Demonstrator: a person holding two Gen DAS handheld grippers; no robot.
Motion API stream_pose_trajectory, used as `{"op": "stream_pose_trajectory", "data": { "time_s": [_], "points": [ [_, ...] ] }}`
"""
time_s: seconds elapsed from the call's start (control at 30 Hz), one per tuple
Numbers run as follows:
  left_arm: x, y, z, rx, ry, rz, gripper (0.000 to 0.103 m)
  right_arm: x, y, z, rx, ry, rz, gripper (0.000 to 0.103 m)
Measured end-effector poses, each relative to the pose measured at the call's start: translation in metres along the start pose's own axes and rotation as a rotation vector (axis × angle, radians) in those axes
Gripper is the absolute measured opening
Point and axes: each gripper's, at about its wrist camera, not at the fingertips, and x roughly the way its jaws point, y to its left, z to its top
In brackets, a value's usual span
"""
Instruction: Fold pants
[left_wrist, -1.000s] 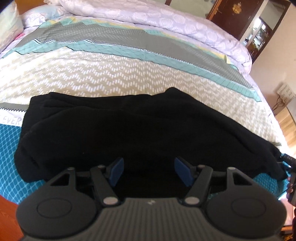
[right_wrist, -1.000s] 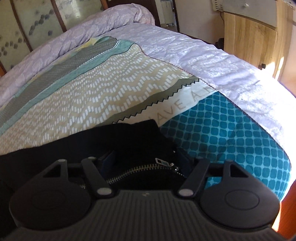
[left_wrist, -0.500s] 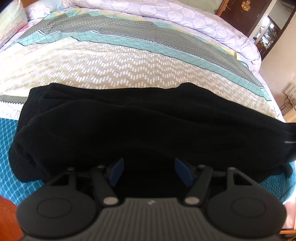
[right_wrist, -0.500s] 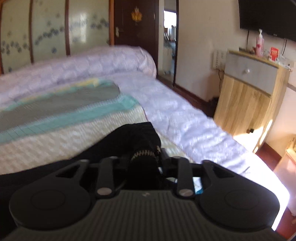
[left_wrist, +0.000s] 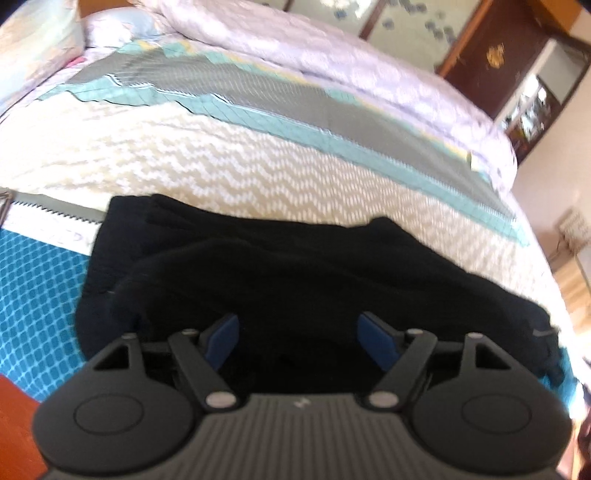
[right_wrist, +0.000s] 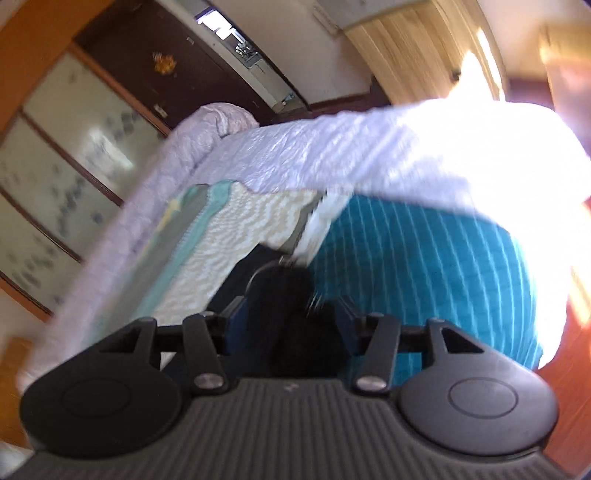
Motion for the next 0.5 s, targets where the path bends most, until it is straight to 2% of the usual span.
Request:
{"op": "stream_pose_trajectory", "data": {
  "time_s": [0.07, 0.17, 0.27, 0.4, 0.43, 0.47, 0.5],
  "points": [
    [-0.006, 0.004, 0.0, -0.01, -0.01, -0.002, 0.074, -0.006, -0.01, -0.016, 0.089, 0.035, 0.061, 0.055],
    [-0.012, 0.006, -0.002, -0.009, -0.01, 0.003, 0.074, -0.002, -0.017, -0.03, 0.15, 0.069, 0.074, 0.055],
    [-0.016, 0.006, -0.005, -0.007, -0.003, 0.012, 0.074, 0.019, -0.013, -0.027, 0.164, 0.084, 0.068, 0.056],
    [-0.024, 0.01, -0.01, -0.022, -0.013, 0.029, 0.076, 0.056, 0.003, -0.008, 0.114, 0.096, -0.001, 0.056],
    [-0.026, 0.011, -0.01, -0.031, -0.016, 0.036, 0.076, 0.063, 0.01, -0.003, 0.091, 0.097, -0.018, 0.054],
    [-0.027, 0.013, -0.011, -0.038, -0.016, 0.041, 0.076, 0.07, 0.019, 0.0, 0.059, 0.108, -0.038, 0.03],
    [-0.028, 0.015, -0.011, -0.045, -0.016, 0.046, 0.076, 0.075, 0.027, 0.002, 0.015, 0.114, -0.07, 0.022]
  ]
}}
